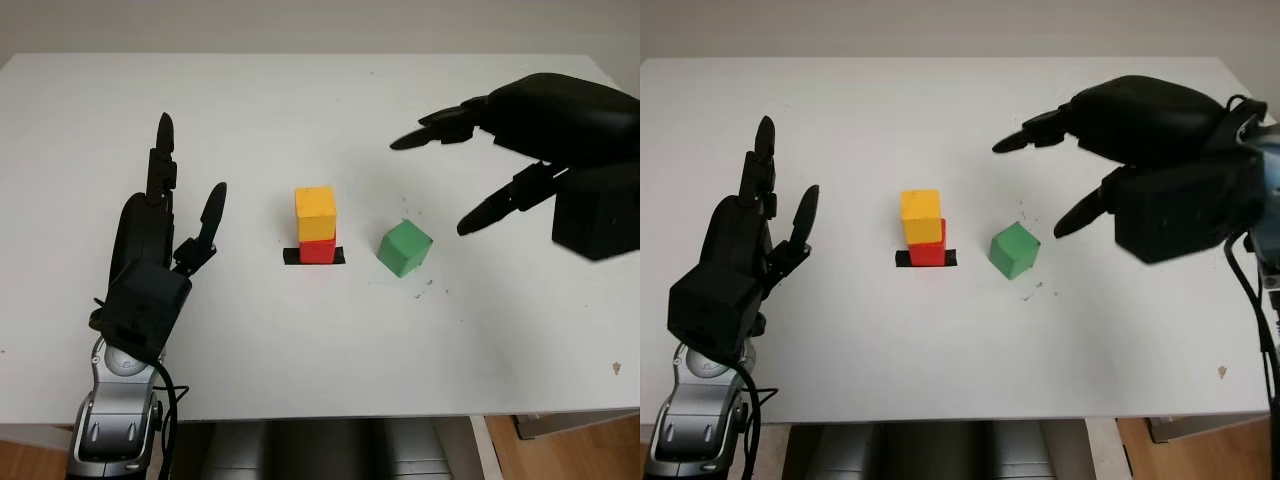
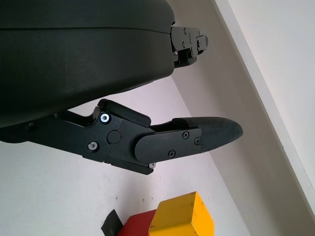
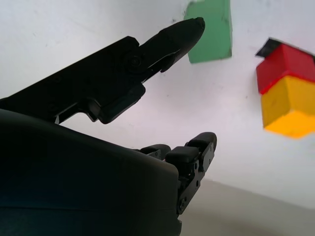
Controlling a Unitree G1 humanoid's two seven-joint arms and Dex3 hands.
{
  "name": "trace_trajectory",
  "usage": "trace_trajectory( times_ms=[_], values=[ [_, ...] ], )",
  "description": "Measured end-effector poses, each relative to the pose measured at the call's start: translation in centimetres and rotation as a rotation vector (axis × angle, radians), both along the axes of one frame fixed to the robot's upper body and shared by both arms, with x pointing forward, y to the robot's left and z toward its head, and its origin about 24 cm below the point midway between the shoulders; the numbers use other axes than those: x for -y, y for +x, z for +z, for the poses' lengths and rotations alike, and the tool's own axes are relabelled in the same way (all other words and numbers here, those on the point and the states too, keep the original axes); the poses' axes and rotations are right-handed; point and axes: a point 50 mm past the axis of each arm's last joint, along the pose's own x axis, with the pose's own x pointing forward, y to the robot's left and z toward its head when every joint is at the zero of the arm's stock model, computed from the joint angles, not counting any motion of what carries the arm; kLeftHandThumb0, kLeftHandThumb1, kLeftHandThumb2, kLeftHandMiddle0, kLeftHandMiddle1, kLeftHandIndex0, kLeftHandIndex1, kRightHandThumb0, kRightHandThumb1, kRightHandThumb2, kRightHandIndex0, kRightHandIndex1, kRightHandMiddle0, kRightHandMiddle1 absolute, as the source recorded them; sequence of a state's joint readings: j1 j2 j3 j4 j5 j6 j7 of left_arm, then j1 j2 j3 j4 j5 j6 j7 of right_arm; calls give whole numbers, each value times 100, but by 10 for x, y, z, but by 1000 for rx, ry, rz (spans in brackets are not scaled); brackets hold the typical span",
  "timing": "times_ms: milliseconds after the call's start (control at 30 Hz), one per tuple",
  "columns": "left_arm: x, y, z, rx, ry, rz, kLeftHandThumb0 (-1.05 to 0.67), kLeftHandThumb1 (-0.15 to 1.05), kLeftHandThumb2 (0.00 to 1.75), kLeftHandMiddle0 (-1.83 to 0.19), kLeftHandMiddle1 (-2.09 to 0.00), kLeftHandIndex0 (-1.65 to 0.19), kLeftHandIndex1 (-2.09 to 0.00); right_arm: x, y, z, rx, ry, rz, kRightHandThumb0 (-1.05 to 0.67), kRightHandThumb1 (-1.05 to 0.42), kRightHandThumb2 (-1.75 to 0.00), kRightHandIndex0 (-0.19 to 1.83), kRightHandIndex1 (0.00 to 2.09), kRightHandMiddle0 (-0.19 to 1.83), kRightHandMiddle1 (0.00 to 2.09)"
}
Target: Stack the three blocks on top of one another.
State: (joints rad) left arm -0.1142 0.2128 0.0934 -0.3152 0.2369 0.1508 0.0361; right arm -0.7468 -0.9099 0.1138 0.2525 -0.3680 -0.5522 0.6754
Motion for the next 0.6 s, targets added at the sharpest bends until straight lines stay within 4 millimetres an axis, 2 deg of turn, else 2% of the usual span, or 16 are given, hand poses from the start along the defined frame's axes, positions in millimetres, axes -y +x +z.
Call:
trace_trajectory(
  times_ms=[267,600],
  values=[
    [-1,0,1,2,7,-1,-74,105,55,13,-6,9,-6,-9,4,-21,-9,-97,41,-64,-77,-5,36,5,56,9],
    [-1,0,1,6,7,0,-74,105,55,14,-5,10,-5,-14,10,-53,11,-56,65,-60,-78,-5,39,6,59,9]
  ],
)
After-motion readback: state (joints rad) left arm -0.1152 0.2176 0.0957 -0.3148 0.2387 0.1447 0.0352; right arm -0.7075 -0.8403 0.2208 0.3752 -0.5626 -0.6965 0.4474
